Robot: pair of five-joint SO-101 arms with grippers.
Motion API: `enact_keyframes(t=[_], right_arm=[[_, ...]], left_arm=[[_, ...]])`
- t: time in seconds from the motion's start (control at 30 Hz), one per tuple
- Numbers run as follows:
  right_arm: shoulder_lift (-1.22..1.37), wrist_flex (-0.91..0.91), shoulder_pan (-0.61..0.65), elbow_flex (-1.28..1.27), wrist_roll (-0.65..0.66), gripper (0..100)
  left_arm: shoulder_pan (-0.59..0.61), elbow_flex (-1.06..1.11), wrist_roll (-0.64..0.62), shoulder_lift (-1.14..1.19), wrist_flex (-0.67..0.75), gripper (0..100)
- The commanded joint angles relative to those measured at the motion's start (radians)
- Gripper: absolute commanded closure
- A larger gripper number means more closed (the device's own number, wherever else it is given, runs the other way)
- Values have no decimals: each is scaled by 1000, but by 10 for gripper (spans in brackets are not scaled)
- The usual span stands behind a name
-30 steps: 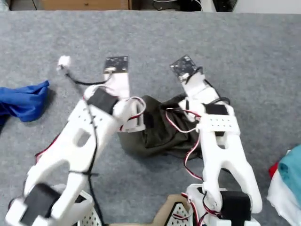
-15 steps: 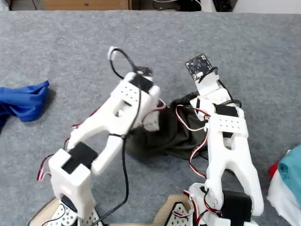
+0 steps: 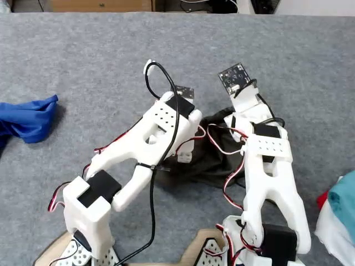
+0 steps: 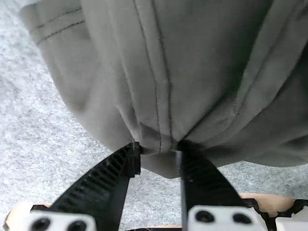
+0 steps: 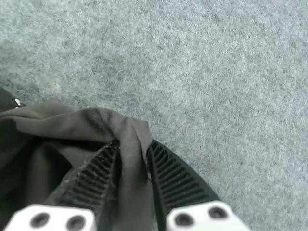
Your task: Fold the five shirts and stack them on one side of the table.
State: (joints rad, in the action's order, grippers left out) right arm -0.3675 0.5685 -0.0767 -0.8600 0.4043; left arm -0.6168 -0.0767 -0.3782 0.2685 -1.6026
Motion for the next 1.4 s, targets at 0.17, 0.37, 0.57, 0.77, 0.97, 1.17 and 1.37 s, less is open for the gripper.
enact_keyframes(t=[0.17,0.37,0.57,0.77,0.97,1.17,1.37], right_arm=[[-16,-20,-16,-1,8,993],[-16,-20,-16,-1,6,993],[-16,-20,-16,-1,5,993],[-18,-20,-16,-1,3,993],[-24,-15,-16,1,2,993],[-25,-15,-16,8,2,993],[-42,127,-16,68,9,897]], left_arm=[[-3,-37,-8,-7,8,888],[2,-37,-11,-7,9,927],[6,-35,-9,-7,43,981],[48,-46,-11,-15,75,981],[143,-114,-11,-15,69,981],[207,-299,-8,-15,-23,981],[284,-588,-6,-15,-123,981]])
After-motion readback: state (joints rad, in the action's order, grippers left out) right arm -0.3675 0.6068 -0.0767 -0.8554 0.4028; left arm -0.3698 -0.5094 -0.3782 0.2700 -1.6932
